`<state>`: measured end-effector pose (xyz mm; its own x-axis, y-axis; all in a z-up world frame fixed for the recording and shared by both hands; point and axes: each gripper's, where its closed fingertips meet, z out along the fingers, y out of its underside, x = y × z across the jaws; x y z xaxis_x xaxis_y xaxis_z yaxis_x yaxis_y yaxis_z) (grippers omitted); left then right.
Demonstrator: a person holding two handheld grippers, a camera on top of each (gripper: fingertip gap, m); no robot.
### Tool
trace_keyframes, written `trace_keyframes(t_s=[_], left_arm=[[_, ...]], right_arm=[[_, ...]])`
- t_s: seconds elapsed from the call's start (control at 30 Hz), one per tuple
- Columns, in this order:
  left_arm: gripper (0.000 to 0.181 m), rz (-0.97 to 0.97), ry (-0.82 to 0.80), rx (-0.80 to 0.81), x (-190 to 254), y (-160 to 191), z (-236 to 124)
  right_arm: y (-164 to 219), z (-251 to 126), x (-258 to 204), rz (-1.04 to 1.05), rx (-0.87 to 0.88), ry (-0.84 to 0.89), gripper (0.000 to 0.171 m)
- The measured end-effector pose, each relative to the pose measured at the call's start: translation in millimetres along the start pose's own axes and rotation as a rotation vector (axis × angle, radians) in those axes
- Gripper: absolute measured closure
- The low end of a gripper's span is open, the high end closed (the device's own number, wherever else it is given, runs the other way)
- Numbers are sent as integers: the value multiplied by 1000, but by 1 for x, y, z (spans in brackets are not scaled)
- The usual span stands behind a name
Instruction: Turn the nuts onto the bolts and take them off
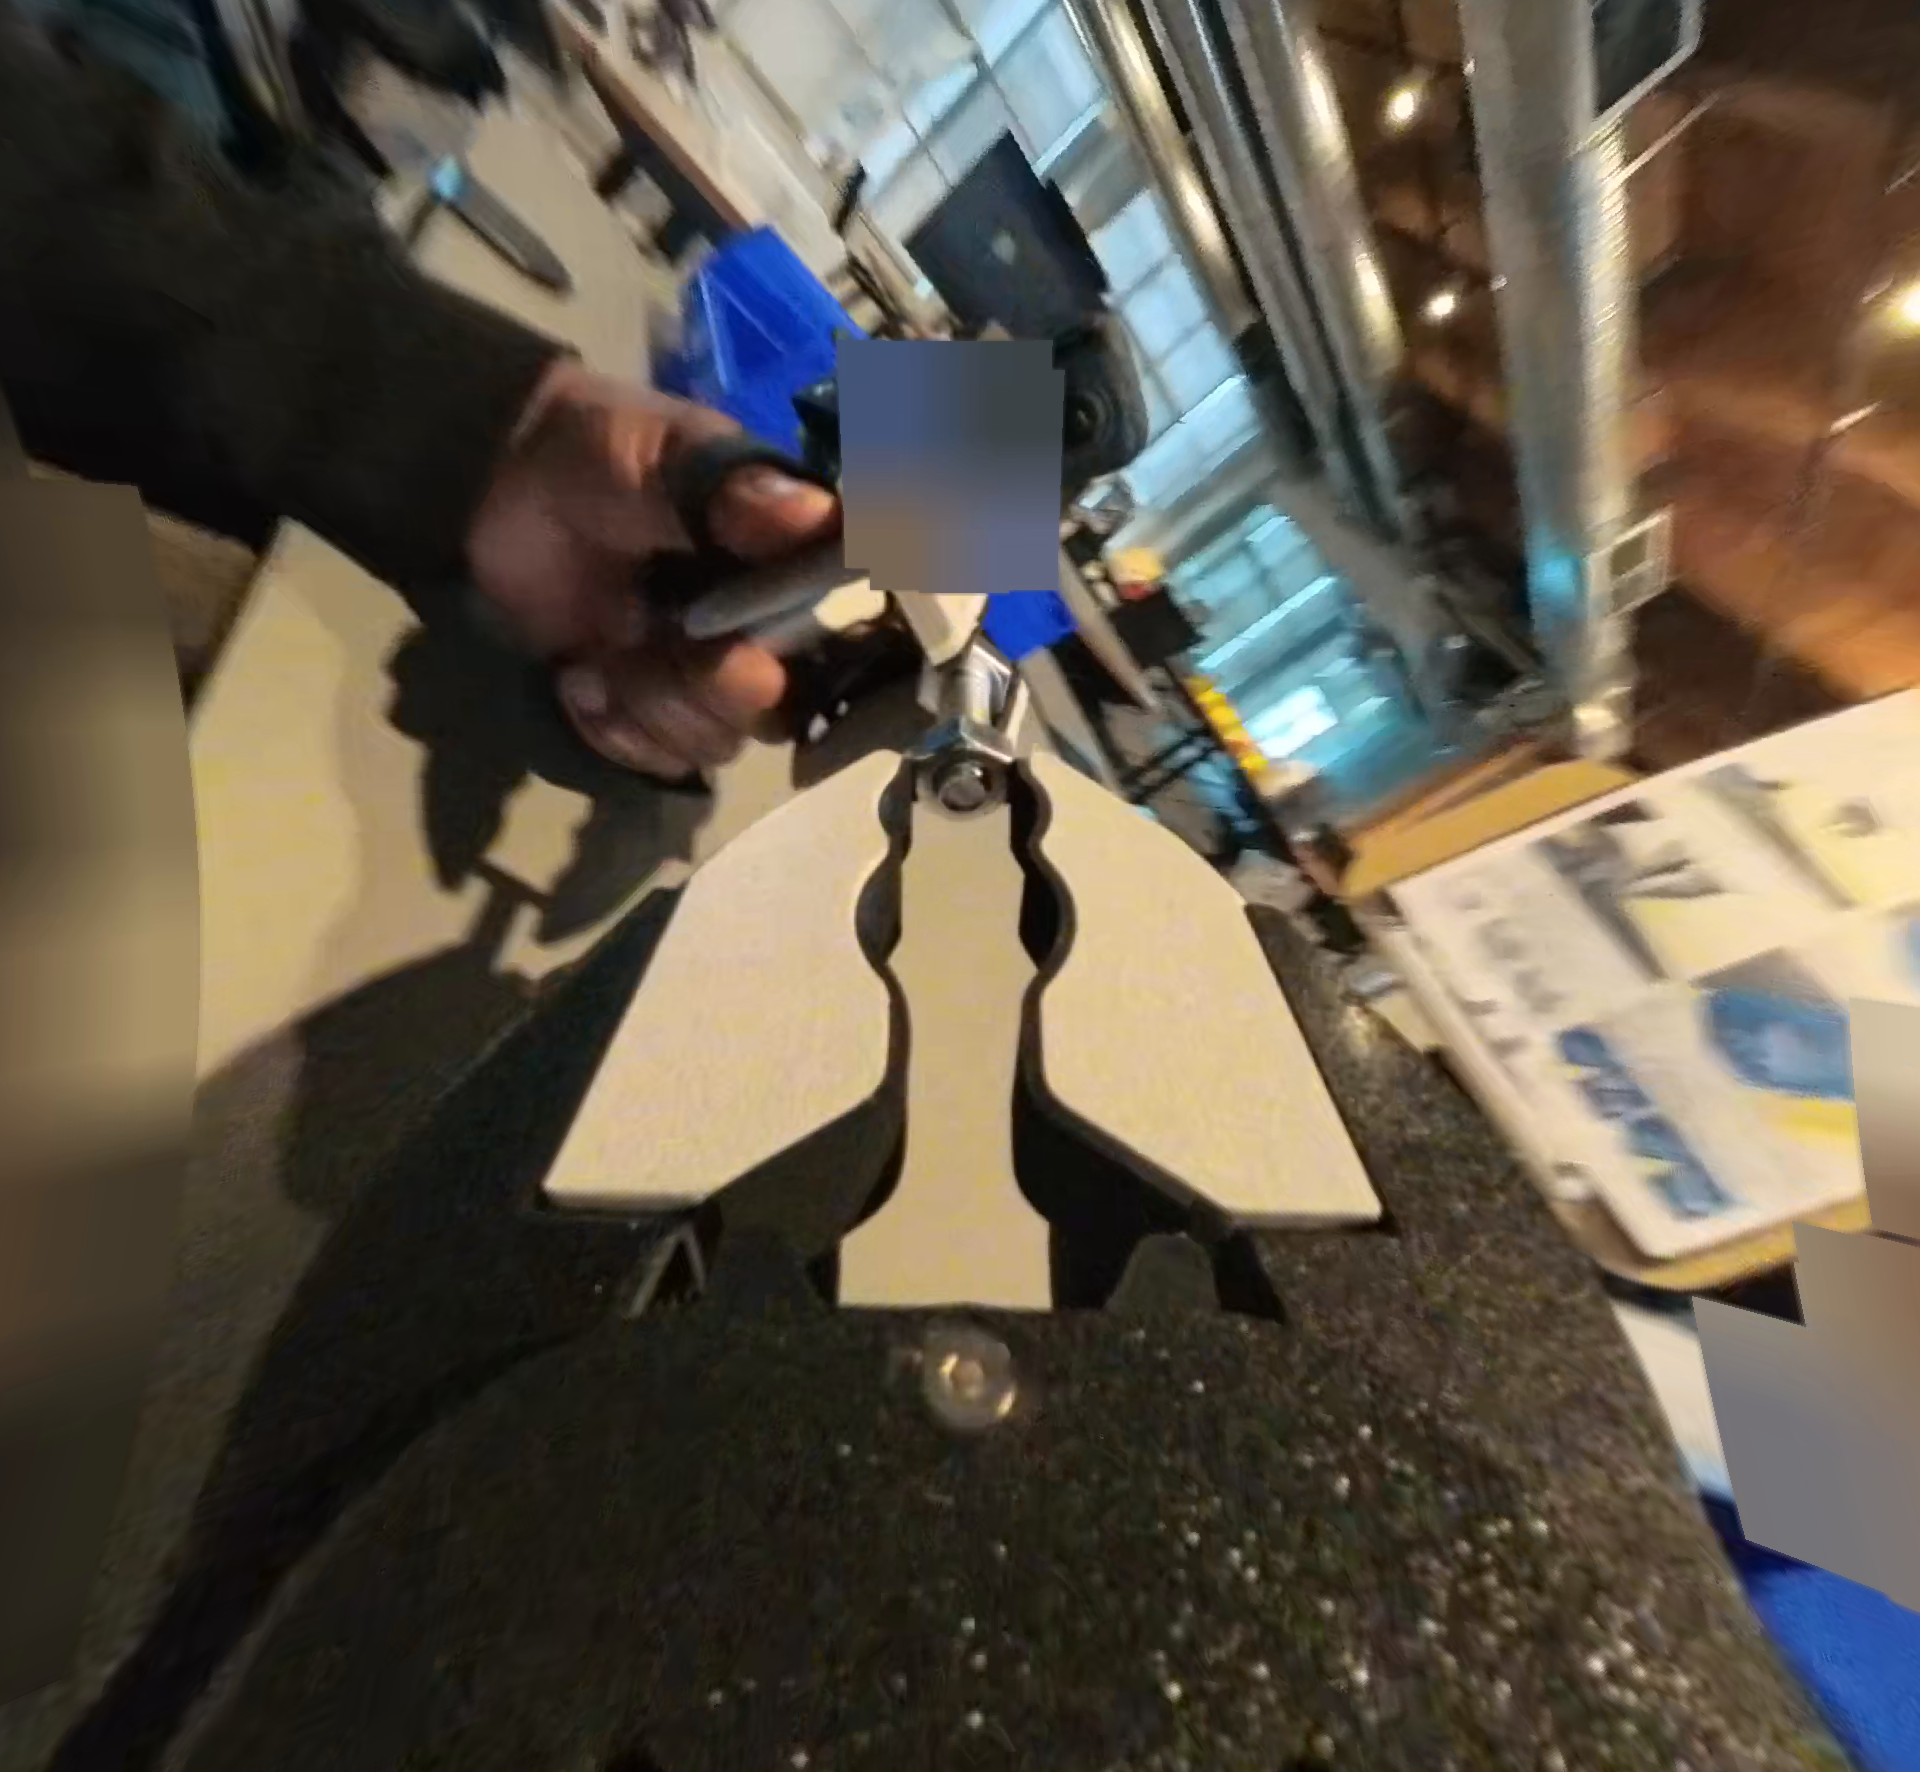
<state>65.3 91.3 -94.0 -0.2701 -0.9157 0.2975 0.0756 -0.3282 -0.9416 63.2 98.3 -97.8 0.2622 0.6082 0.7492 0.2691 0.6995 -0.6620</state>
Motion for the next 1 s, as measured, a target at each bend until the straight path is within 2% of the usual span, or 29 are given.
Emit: trace_keyframes(t_s=[0.07,0.2,0.33,0.47,0.53,0.63,0.77,0.83,0.9,1.0], left_arm=[[164,55,-7,3,3,-3,0],[164,218,-64,28,7,-13,-2],[164,304,-102,43,8,-19,-4],[164,321,-93,29,10,-17,-2],[164,306,-87,12,10,-14,0],[164,243,-52,10,10,-11,0],[164,56,8,15,5,-5,0],[164,70,-4,12,4,-5,0],[163,131,-22,24,6,-9,-1],[164,189,-49,40,7,-14,-3]], right_arm=[[-2,0,0,-41,-9,31,151],[-14,3,0,303,97,-60,129],[-18,2,4,637,190,-176,126],[-17,2,8,775,219,-215,133],[-15,3,3,740,196,-228,153],[-13,2,0,553,147,-177,153],[-4,1,0,93,36,-15,153],[-1,1,1,-33,-8,41,153],[-8,1,0,58,39,24,143],[-14,2,3,315,107,-48,133]])
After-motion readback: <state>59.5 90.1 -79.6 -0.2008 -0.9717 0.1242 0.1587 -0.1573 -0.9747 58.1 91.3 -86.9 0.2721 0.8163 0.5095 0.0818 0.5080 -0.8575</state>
